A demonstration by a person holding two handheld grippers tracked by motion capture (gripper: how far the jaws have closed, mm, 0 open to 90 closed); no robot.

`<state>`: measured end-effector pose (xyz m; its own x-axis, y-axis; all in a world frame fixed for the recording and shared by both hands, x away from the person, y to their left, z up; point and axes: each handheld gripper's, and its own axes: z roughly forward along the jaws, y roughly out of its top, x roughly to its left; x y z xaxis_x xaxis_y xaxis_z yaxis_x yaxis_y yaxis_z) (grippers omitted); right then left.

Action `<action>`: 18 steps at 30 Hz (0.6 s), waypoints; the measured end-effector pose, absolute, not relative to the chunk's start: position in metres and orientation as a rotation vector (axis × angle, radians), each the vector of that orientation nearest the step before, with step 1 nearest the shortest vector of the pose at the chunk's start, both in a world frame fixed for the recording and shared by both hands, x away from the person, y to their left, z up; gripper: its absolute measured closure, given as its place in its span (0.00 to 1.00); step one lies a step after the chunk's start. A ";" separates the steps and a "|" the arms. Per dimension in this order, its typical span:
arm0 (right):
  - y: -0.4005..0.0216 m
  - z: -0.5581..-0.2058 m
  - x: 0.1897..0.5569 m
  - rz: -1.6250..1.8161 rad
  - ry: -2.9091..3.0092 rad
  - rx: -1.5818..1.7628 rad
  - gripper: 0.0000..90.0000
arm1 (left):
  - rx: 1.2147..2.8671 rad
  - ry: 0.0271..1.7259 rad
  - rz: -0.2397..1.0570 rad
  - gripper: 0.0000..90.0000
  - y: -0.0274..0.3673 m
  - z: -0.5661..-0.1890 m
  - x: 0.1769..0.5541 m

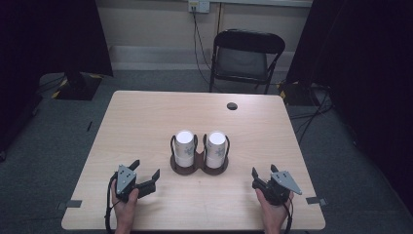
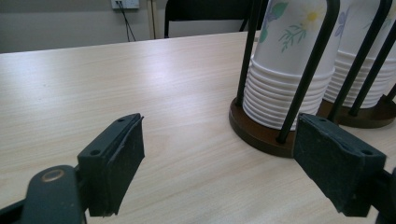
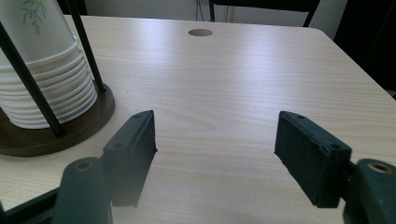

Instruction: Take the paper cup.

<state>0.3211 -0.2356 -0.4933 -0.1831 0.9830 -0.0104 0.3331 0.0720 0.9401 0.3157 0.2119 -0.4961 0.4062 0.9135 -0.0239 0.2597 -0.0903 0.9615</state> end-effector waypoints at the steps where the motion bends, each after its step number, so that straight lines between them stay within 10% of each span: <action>1: -0.235 -0.493 0.322 1.119 1.623 1.339 0.32 | 1.599 1.065 0.770 0.19 0.212 -0.496 0.316; 18: -0.228 -0.492 0.324 1.185 1.706 1.331 0.37 | 1.591 1.088 0.774 0.18 0.212 -0.496 0.316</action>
<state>0.3243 -0.2281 -0.4925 -0.2630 0.9644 0.0297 0.3642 0.0707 0.9286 0.3163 0.2119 -0.4960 0.3862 0.9218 -0.0341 0.2699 -0.0776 0.9598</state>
